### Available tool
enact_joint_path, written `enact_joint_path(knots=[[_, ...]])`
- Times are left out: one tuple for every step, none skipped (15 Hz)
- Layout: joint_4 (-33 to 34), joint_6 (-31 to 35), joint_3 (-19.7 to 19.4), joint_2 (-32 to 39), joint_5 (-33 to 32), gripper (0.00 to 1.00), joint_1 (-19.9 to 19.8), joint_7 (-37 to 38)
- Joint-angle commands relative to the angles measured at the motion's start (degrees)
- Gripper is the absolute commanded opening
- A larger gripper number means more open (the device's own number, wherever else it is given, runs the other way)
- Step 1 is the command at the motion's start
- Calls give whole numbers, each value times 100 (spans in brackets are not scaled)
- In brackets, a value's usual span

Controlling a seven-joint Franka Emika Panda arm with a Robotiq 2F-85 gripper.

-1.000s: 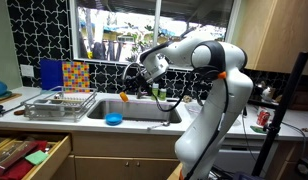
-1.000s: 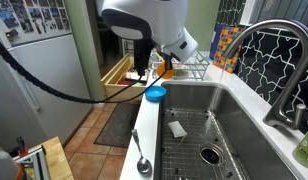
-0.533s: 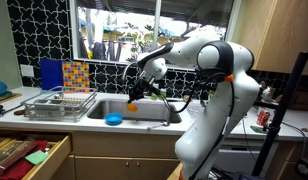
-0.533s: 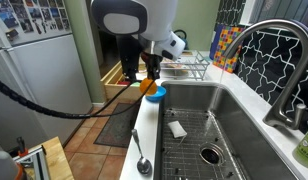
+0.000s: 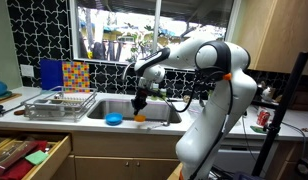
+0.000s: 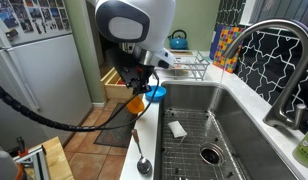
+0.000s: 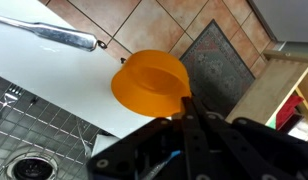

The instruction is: Put the blue bowl on the counter in front of the sink and spill the liquid in the orange bowl into the sink then set it down on the counter next to the blue bowl.

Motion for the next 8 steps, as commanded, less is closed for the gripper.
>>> enact_joint_path(knots=[[19,-13,-163,61,-57,2,99,-218],[34,-20,-204,112,-66,2,92,-360],[49,-29,-219,146,-71,2,89,-427],[54,-33,-220,157,-74,2,91,-456],[56,-37,-218,157,-77,0,101,-458],[165,-153,-294,277,36,0,88,-505],[288,-345,-408,423,190,0,71,-634],[383,-503,-509,539,323,0,54,-752]])
